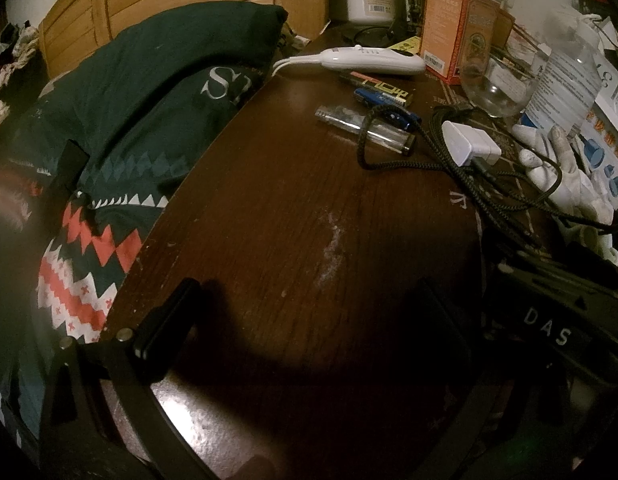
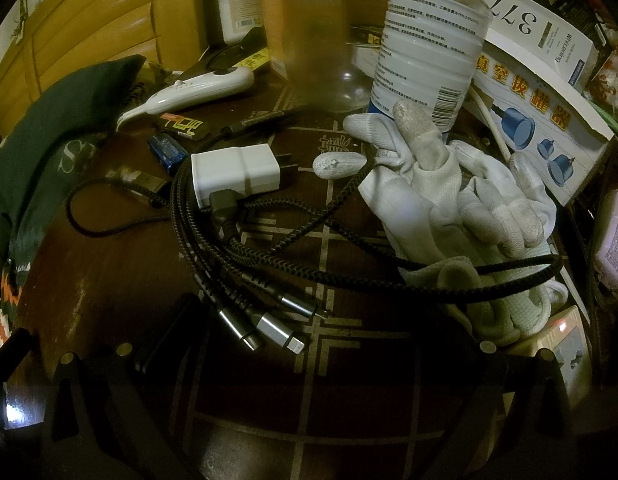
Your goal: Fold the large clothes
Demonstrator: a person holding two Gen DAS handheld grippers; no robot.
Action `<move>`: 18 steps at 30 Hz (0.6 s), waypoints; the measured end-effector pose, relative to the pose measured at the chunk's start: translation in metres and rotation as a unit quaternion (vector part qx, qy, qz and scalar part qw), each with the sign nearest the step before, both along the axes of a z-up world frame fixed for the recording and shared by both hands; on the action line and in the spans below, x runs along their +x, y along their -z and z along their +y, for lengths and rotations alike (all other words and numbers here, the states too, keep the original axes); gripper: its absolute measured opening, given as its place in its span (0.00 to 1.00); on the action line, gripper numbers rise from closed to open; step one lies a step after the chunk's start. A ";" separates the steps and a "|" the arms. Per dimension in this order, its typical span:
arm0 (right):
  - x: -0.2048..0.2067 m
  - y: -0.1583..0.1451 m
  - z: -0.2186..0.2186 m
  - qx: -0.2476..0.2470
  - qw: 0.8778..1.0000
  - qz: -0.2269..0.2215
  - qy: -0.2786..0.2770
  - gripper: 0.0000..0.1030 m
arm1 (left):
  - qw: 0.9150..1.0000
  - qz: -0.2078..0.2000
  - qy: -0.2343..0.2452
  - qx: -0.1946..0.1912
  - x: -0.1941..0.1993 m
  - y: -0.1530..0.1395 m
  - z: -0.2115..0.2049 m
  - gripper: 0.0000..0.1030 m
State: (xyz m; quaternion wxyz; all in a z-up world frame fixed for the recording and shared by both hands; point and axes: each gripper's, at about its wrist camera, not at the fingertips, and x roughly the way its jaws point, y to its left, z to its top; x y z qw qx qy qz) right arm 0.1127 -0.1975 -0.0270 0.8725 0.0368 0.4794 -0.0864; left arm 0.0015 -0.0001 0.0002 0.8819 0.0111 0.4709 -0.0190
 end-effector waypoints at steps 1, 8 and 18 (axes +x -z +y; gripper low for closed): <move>0.000 0.000 0.000 0.001 1.000 0.000 0.000 1.00 | 1.000 0.011 0.028 -0.004 -0.001 -0.001 0.002 1.00; -0.009 -0.018 0.012 0.068 0.995 0.001 -0.076 1.00 | 0.993 -0.099 0.019 -0.069 -0.085 -0.102 0.104 1.00; -0.138 -0.208 0.140 0.178 0.871 -0.254 -0.380 1.00 | 0.951 -0.298 -0.063 -0.050 -0.260 -0.273 0.148 1.00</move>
